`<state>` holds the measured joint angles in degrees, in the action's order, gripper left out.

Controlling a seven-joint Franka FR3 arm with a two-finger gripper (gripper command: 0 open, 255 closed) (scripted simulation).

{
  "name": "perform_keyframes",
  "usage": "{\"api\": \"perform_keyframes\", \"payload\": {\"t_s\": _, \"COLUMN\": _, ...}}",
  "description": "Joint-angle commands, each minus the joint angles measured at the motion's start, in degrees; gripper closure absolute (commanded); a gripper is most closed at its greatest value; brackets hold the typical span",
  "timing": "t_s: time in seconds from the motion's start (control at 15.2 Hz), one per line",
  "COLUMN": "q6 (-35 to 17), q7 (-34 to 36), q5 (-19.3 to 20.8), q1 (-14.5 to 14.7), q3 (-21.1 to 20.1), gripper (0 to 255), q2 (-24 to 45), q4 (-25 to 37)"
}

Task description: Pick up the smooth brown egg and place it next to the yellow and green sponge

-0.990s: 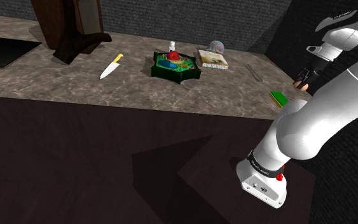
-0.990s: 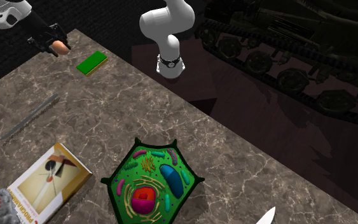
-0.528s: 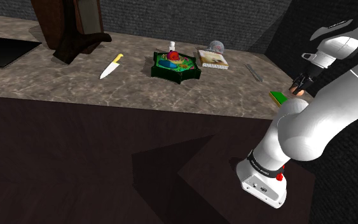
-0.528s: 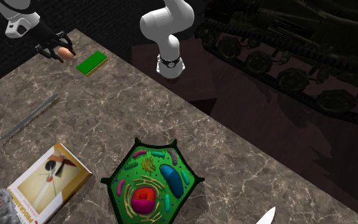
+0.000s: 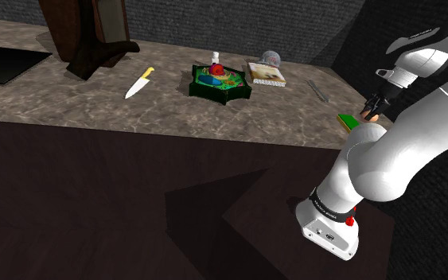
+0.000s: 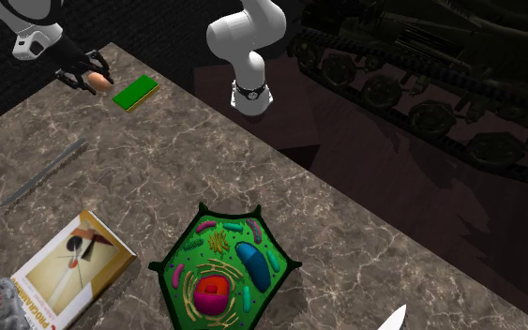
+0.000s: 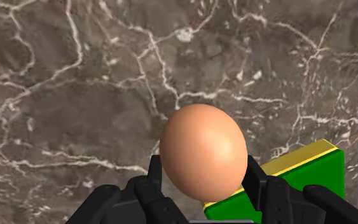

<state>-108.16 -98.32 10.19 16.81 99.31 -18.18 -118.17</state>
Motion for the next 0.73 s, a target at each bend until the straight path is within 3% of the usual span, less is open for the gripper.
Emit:
{"api": "perform_keyframes", "payload": {"t_s": 0.0, "q6": 0.0, "q7": 0.0, "q5": 0.0, "q1": 0.0, "q3": 0.0, "gripper": 255, "q2": 0.0, "q4": 0.0}}
{"api": "perform_keyframes", "payload": {"t_s": 0.07, "q6": 0.0, "q7": 0.0, "q5": 0.0, "q1": 0.0, "q3": 0.0, "gripper": 0, "q2": 0.0, "q4": 0.0}}
{"api": "perform_keyframes", "payload": {"t_s": 0.4, "q6": 0.0, "q7": 0.0, "q5": 0.0, "q1": 0.0, "q3": 0.0, "gripper": 0, "q2": 0.0, "q4": 0.0}}
{"api": "perform_keyframes", "payload": {"t_s": 0.66, "q6": 7.1, "q7": -0.9, "q5": -1.3, "q1": -0.9, "q3": -1.6, "gripper": 0, "q2": 0.9, "q4": 6.7}}
